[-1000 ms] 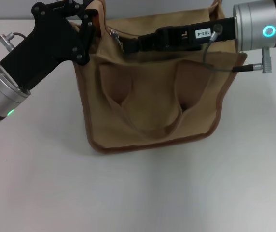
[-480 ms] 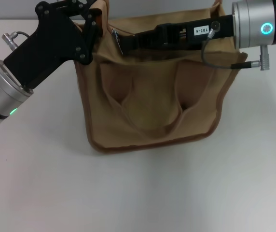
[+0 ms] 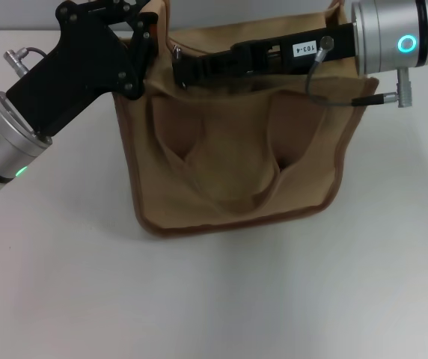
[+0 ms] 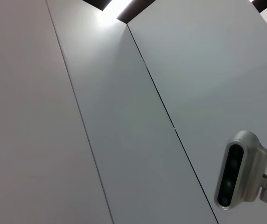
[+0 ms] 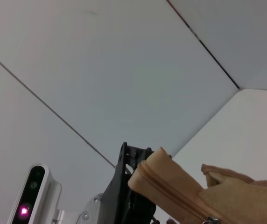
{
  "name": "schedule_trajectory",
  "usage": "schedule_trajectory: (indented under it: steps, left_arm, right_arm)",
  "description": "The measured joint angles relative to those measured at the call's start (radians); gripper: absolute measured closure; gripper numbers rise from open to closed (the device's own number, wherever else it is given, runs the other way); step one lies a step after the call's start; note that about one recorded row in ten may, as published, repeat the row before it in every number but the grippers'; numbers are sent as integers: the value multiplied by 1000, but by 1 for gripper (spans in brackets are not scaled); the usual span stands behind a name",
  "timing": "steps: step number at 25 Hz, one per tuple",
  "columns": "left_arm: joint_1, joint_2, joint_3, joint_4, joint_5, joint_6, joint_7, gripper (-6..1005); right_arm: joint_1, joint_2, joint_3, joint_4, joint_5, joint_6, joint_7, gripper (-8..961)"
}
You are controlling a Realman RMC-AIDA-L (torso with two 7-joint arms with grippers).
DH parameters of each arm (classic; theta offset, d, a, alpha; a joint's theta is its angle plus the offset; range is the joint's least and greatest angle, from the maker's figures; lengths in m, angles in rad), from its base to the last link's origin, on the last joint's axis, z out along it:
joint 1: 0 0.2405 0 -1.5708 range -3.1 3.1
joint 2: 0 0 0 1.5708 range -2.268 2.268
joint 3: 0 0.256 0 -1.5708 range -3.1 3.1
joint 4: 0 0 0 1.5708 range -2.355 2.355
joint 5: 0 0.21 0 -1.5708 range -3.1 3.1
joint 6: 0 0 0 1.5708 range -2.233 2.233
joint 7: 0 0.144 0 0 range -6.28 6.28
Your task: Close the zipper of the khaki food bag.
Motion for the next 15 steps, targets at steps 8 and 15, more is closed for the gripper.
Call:
schedule_trajectory:
  steps: [8,15]
  left_arm:
    - [-15,0,2,-3,9,4,0,877]
    - [-21,0,2,-6,10,1,0,874]
  right_arm:
    - [14,3,-16,0,-9,33,5,674]
    - [17,9,-20,-2,-12,41,6,729]
